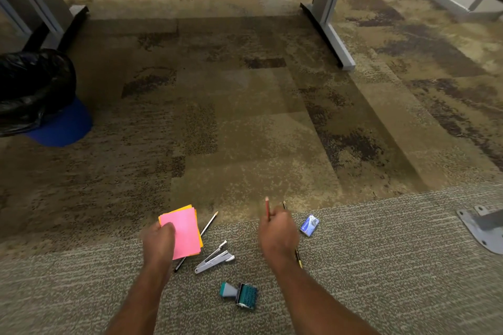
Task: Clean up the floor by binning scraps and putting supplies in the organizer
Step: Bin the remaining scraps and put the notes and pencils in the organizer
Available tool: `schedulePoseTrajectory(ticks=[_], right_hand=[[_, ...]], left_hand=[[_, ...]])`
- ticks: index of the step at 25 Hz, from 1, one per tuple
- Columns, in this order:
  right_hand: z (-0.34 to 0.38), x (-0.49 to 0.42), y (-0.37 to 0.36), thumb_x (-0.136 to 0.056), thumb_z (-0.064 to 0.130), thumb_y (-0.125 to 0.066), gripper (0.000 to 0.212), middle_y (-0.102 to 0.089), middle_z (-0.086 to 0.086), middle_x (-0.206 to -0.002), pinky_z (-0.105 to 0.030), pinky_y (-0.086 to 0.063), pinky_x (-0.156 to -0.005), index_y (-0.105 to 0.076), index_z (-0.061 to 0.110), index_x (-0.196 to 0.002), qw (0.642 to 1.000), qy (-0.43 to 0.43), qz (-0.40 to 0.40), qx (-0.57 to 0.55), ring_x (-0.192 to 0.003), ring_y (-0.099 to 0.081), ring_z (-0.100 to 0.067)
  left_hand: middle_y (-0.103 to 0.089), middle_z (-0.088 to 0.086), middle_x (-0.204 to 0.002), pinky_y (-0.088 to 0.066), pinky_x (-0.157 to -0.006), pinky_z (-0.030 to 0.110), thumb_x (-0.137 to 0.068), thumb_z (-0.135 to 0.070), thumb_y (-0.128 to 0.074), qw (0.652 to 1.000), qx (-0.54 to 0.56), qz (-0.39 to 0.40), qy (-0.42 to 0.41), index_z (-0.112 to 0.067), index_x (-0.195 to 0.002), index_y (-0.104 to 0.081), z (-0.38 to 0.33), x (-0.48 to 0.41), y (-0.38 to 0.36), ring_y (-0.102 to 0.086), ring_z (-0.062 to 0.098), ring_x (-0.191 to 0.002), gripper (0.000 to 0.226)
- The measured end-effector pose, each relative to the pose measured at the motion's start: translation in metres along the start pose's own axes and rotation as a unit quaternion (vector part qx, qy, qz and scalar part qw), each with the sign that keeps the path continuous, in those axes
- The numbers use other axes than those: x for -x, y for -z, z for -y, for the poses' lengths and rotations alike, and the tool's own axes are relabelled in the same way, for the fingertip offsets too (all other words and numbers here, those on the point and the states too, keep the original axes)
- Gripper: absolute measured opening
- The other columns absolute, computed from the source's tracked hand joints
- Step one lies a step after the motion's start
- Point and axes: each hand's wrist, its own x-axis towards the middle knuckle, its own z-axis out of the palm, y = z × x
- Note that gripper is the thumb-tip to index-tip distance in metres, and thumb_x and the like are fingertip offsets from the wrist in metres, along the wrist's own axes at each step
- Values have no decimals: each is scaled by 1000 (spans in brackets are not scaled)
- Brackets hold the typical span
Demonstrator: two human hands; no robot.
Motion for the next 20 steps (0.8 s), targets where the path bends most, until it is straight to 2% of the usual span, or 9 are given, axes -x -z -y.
schedulePoseTrajectory(ticks=[3,6,8,15,20], right_hand=[[-17,-23,21,-97,34,-57,26,-70,-4,-90,-40,-59,-71,-67,11,-102,996,-66,-52,17,-79,-68,-22],[-26,-27,27,-92,20,-59,18,-70,-6,-93,-41,-59,-77,-68,10,-104,995,-88,-27,47,-84,-68,-25],[-30,-27,25,-92,17,-57,19,-71,-8,-96,-40,-58,-79,-68,10,-105,994,-88,0,61,-89,-69,-27],[-29,-29,23,-94,15,-56,18,-74,-6,-98,-31,-52,-67,-68,12,-107,991,-58,17,123,-90,-70,-25],[6,-28,18,-94,29,-58,25,-73,-9,-88,-29,-47,-63,-73,9,-94,998,-39,-12,58,-82,-70,-28]], left_hand=[[-52,9,-68,-31,-53,26,-87,3,-52,999,-9,23,28,-8,-73,-54,1,-1,-2,-45,20,-59,18],[-49,10,-70,-29,-54,27,-88,1,-53,998,2,25,58,-8,-71,-50,1,-3,-2,-44,22,-61,18],[-48,13,-76,-31,-56,29,-88,-1,-52,996,17,26,79,-9,-74,-48,4,-4,0,-44,24,-65,16],[-49,13,-84,-35,-56,30,-90,-9,-47,987,37,39,152,-8,-92,-50,10,-4,15,-49,28,-72,4],[-47,12,-84,-34,-59,30,-91,-8,-43,980,61,74,175,-13,-82,-46,4,-2,16,-47,27,-73,10]])
